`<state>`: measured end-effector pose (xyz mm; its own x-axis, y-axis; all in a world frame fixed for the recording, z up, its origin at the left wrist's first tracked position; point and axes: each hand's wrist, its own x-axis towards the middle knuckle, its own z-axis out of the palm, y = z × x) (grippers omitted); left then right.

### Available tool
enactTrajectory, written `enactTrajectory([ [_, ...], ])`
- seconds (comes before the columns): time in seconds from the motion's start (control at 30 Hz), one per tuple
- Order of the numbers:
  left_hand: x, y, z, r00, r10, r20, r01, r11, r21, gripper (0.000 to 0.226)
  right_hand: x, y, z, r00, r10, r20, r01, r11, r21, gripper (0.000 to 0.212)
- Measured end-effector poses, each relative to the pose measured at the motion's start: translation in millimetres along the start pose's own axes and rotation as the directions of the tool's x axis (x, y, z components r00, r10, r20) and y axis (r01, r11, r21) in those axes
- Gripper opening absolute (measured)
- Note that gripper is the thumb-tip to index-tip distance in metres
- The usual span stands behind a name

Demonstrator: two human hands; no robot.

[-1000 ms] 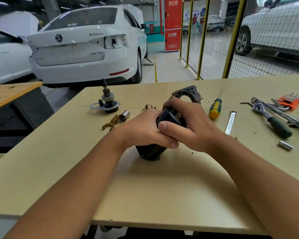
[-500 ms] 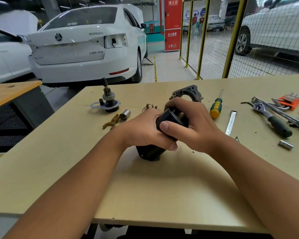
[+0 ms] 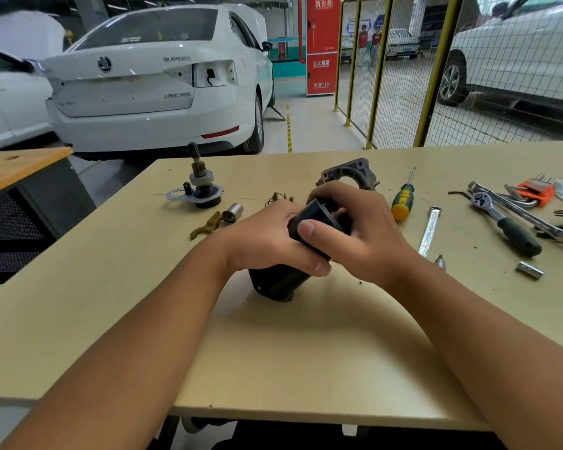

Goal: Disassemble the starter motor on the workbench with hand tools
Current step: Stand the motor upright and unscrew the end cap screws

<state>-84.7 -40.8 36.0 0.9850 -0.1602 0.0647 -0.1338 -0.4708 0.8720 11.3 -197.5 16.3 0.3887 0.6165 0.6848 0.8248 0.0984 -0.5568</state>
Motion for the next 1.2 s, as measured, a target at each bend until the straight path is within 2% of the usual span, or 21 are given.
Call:
enactTrajectory([
  [0.13,-1,0,-3,1.0,0.012,0.005,-0.012,1.0,-0.027,0.017,-1,-2,4,0.996,0.009,-0.089,-0.011,1.0,-0.022,0.045],
  [0.3,-2,-5,-7,1.0,0.007,0.009,-0.007,1.0,-0.025,0.02,3,-1,6,0.999,0.001,-0.042,-0.001,1.0,-0.007,0.044],
  [0.5,-2,-5,-14,1.0,0.008,-0.002,-0.008,0.999,-0.045,0.014,4,-3,15,0.99,0.05,-0.134,-0.059,0.996,-0.061,0.036],
  [0.53,-2,-6,-15,1.0,0.001,-0.008,-0.001,0.999,-0.036,0.017,6,-4,13,0.989,0.074,-0.13,-0.079,0.996,-0.031,0.033],
  [0.67,-11,-15,-25,0.995,-0.083,-0.062,0.086,0.995,0.044,0.05,17,11,-18,0.95,0.214,-0.229,-0.137,0.941,0.308,0.021],
  [0.8,-14,-22,-29,0.981,-0.044,-0.19,0.054,0.997,0.049,0.056,7,22,-12,0.962,0.267,-0.06,-0.238,0.924,0.301,0.032],
  [0.93,-15,-27,-28,0.979,0.003,-0.203,0.002,1.0,0.024,0.06,9,22,-8,0.926,0.362,-0.108,-0.296,0.872,0.389,0.026],
  [1.03,-12,-32,-29,0.977,0.043,-0.209,-0.05,0.998,-0.028,0.067,5,27,-11,0.923,0.383,-0.038,-0.341,0.861,0.378,0.025],
  [1.17,-11,-38,-30,0.963,0.088,-0.255,-0.125,0.984,-0.13,0.057,-1,33,-8,0.898,0.44,0.009,-0.414,0.837,0.359,0.028],
  [1.2,-11,-40,-31,0.958,0.101,-0.269,-0.153,0.972,-0.18,0.053,-2,34,-8,0.896,0.444,-0.001,-0.422,0.852,0.311,0.031],
])
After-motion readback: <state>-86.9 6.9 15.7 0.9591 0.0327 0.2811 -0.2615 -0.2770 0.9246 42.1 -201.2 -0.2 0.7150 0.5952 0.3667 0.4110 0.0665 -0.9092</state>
